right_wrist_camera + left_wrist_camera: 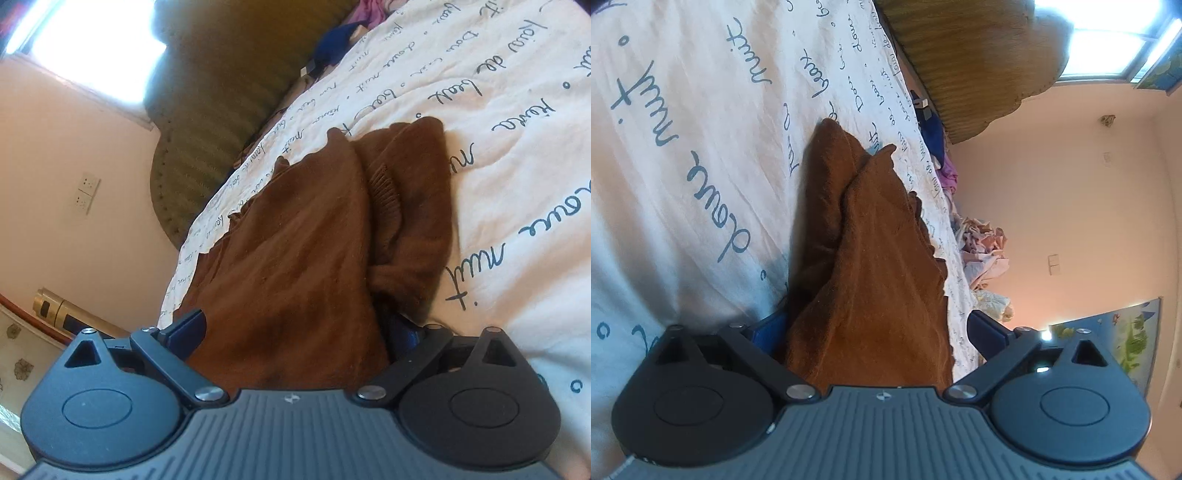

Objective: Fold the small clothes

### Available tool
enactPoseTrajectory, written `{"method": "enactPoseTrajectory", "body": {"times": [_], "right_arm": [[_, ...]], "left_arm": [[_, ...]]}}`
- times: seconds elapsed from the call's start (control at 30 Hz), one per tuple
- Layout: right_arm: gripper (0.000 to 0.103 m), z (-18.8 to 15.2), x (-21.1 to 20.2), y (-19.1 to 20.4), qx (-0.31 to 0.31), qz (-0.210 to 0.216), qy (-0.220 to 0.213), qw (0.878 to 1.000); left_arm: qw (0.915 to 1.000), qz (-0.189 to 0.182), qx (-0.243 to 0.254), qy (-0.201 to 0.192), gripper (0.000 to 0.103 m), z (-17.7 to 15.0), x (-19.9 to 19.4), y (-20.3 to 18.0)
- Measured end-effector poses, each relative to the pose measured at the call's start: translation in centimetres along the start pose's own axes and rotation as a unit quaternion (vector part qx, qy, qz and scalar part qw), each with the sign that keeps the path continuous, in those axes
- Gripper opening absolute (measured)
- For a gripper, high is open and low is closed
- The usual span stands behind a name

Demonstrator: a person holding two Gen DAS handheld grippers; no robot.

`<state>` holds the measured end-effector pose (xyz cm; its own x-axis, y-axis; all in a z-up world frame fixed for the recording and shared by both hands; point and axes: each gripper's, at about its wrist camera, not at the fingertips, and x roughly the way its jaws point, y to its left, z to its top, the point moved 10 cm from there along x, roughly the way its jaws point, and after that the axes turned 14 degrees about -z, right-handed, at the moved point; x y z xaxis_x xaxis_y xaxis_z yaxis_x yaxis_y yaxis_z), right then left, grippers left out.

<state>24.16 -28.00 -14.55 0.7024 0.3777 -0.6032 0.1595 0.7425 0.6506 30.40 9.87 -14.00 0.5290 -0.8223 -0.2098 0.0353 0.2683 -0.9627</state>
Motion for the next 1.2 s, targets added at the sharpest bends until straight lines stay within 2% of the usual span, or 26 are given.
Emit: {"method": "enactPoseTrajectory", "body": {"times": [0.03, 0.07, 0.1, 0.17, 0.33, 0.6, 0.8, 0.87, 0.9, 0.97, 1.0, 1.03, 1.07, 1.1, 1.13, 1.17, 1.2], "right_arm": [[0.094, 0.1, 0.2, 0.0, 0.002, -0.007, -0.001, 1.000], [0.061, 0.1, 0.6, -0.1, 0.008, -0.021, 0.003, 1.000], [0.006, 0.0, 1.2, -0.3, 0.010, -0.036, 0.011, 0.999], [0.009, -0.2, 2.0, -0.3, -0.005, -0.058, 0.013, 0.998], [0.009, 0.2, 0.6, 0.4, -0.018, -0.067, -0.014, 0.997], [0.008, 0.7, -3.1, 3.1, -0.042, -0.056, -0.037, 0.997], [0.008, -1.4, -5.0, 3.4, -0.043, -0.045, -0.022, 0.998], [0.008, -1.7, -4.7, 2.6, -0.039, -0.061, -0.020, 0.997], [0.011, -1.8, -4.2, 1.9, -0.036, -0.076, -0.019, 0.996], [0.013, -2.2, -2.8, 1.0, -0.012, -0.069, 0.010, 0.997], [0.014, -2.6, -2.7, 0.6, -0.013, -0.074, 0.013, 0.997], [0.019, -2.7, -2.4, 0.5, -0.019, -0.086, 0.011, 0.996], [0.034, -2.9, -2.2, 0.6, -0.020, -0.087, 0.016, 0.996], [0.056, -3.4, -2.0, 0.7, -0.016, -0.072, 0.022, 0.997], [0.066, -3.6, -2.0, 0.9, -0.011, -0.058, 0.023, 0.998], [0.081, -3.7, -2.1, 1.1, -0.008, -0.047, 0.019, 0.999], [0.081, -3.8, -2.1, 1.3, -0.010, -0.046, 0.015, 0.999]], "left_arm": [[0.9999, 0.010, -0.001, 0.003, 0.063, -0.1, 0.1, 0.3], [0.9997, 0.016, -0.007, 0.019, 0.042, -0.3, 0.6, 0.6], [0.9987, 0.034, -0.015, 0.035, 0.011, -0.6, 0.9, 1.4], [0.9969, 0.068, 0.006, 0.038, 0.013, -0.7, 1.1, 2.2], [0.9973, 0.064, 0.028, 0.024, 0.010, -0.6, 0.4, 1.0], [0.9991, 0.037, 0.021, 0.007, 0.007, -1.5, -2.8, -2.1], [0.9991, 0.035, 0.023, 0.000, 0.005, -3.8, -5.9, -2.2], [0.9989, 0.043, 0.018, 0.000, 0.003, -4.3, -6.7, -1.3], [0.9992, 0.035, 0.020, 0.001, 0.001, -4.5, -6.9, -1.1], [0.9995, 0.027, 0.013, -0.005, 0.003, -4.2, -7.1, -0.9], [0.9996, 0.023, 0.018, -0.007, 0.028, -3.8, -7.0, -1.0], [0.9999, 0.015, 0.006, 0.002, 0.086, -3.7, -6.8, -0.8], [0.9998, 0.013, -0.002, 0.012, 0.101, -3.6, -6.3, -0.6], [0.9997, 0.021, 0.005, 0.012, 0.103, -3.3, -5.9, -0.6], [0.9990, 0.037, 0.009, 0.025, 0.103, -3.2, -5.2, -0.3], [0.9984, 0.044, 0.009, 0.033, 0.103, -3.1, -4.5, -0.1], [0.9980, 0.048, 0.009, 0.040, 0.103, -3.1, -4.0, 0.1]]}}
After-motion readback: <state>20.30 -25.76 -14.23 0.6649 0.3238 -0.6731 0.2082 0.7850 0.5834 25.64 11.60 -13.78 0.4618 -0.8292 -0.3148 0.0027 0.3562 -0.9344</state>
